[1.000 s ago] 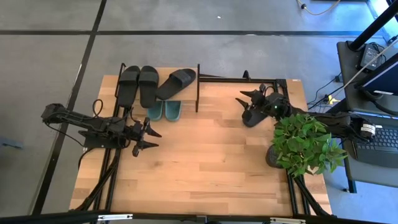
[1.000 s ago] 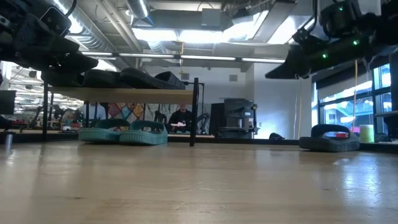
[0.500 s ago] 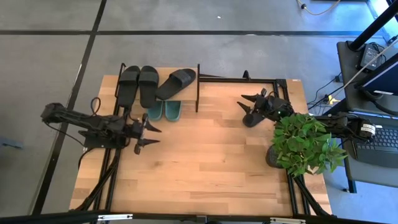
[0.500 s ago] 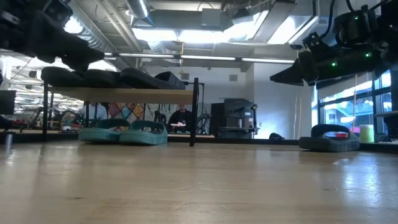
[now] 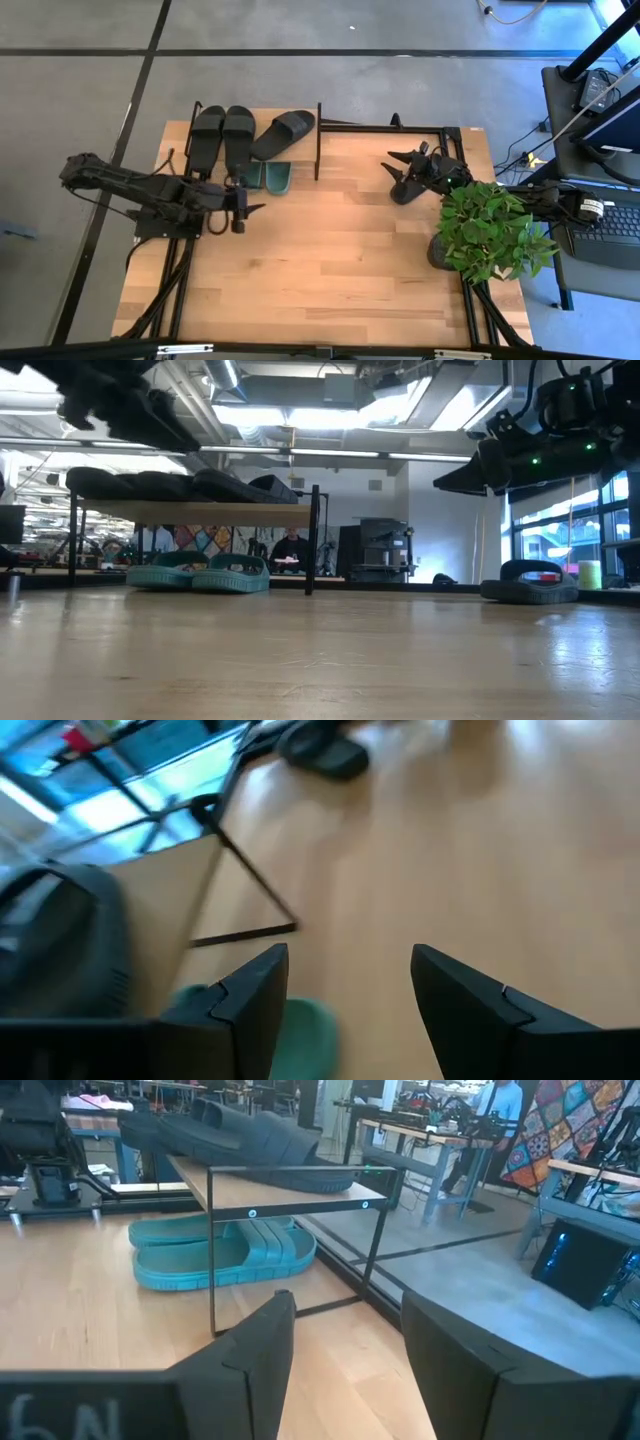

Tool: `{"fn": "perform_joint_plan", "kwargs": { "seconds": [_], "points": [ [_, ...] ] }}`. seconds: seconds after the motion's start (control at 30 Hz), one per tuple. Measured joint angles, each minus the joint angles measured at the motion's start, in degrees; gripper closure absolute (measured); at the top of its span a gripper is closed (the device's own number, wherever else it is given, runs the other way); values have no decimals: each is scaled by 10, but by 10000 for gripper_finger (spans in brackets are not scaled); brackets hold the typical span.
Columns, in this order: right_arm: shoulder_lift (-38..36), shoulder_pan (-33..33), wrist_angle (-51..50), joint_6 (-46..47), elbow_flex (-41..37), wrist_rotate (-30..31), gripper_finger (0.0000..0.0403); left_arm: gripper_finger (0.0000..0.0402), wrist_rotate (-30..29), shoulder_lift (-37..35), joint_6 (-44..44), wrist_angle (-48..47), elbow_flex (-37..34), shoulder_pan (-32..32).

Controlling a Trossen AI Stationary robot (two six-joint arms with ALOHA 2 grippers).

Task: Pick and place slides into the shelf
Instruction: Put the black slipper on the shelf

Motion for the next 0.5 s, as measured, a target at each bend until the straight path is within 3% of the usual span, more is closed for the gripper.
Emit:
{"fn": "perform_joint_plan", "kwargs": {
  "seconds": [0.27, 0.5],
  "points": [
    [0, 0, -4, -2, 0, 1, 217, 196, -131, 114, 81, -38, 80, 4],
    [0, 0, -16, -3, 0, 1, 217, 196, -161, 161, 110, -48, 105, 43]
  ]
}}
